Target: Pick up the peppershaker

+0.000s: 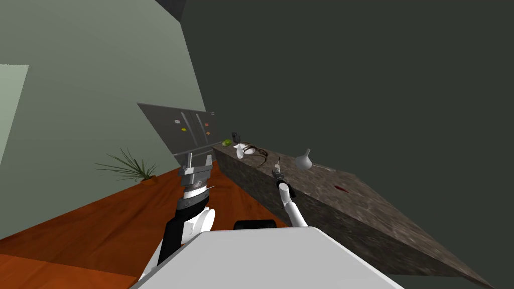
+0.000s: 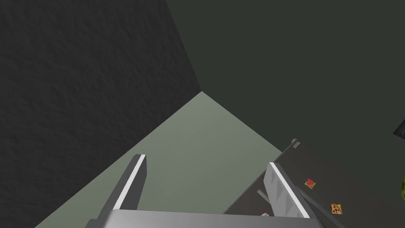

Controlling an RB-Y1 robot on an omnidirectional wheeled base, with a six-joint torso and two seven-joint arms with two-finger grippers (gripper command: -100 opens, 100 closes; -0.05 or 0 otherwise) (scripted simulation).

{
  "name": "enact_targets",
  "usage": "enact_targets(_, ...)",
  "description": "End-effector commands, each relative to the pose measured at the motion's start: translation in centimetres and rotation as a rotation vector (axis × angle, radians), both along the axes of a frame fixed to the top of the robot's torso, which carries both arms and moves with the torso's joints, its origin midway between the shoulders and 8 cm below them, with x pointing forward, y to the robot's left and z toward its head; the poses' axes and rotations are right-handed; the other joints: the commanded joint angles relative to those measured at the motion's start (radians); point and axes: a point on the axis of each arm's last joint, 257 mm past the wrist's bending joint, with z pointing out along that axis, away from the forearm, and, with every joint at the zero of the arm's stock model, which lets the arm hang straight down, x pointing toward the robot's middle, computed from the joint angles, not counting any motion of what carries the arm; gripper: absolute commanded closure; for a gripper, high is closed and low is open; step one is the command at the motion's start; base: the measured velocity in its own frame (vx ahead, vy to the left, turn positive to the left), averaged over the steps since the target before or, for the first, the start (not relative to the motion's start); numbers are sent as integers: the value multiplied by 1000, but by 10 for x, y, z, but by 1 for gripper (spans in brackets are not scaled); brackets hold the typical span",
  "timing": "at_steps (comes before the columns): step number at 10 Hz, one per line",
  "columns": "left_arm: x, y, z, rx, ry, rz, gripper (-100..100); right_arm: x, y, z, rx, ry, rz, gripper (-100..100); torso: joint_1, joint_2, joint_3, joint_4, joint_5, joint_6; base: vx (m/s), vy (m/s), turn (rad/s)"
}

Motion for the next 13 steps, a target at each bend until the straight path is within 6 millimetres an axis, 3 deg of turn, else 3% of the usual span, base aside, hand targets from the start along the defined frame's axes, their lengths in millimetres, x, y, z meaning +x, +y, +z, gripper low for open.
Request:
enact_targets(1, 0, 0, 0, 0, 0, 0, 0, 13, 5, 8, -20, -17, -7, -100, 0, 0, 0, 0, 0, 0, -150, -94, 189)
enact_targets(3, 0, 0, 0, 0, 0, 0, 0, 14, -3, 11, -16, -31, -47, -100, 0, 0, 1, 0, 0, 1, -50, -26, -8)
enact_targets(4, 0, 0, 0, 0, 0, 0, 0, 27, 9, 20, -33, -47, -35, -100, 3, -3, -2, -1, 1, 1, -108, -53, 259)
enact_targets(6, 0, 0, 0, 0, 0, 0, 0, 35, 2, 32, -41, -82, -83, -100, -1, 2, 1, 1, 0, 1, -108, -61, 110)
enact_targets(8, 0, 0, 0, 0, 0, 0, 0, 54, 16, 53, -72, -124, -70, -100, 0, 2, 1, 0, 0, 0, -133, -58, 234)
enact_targets(11, 0, 0, 0, 0, 0, 0, 0, 56, 11, 56, -74, -135, -91, -100, 4, -3, -1, 0, 1, 0, -31, -17, -6)
enact_targets(12, 0, 0, 0, 0, 0, 0, 0, 55, 10, 57, -71, -139, -97, 100, 4, -5, -2, -1, 1, 1, -1, 2, 27)
enact_targets(13, 0, 0, 0, 0, 0, 0, 0, 56, 13, 57, -69, -140, -92, 100, 4, -5, -3, -1, 1, 3, 0, 0, 0)
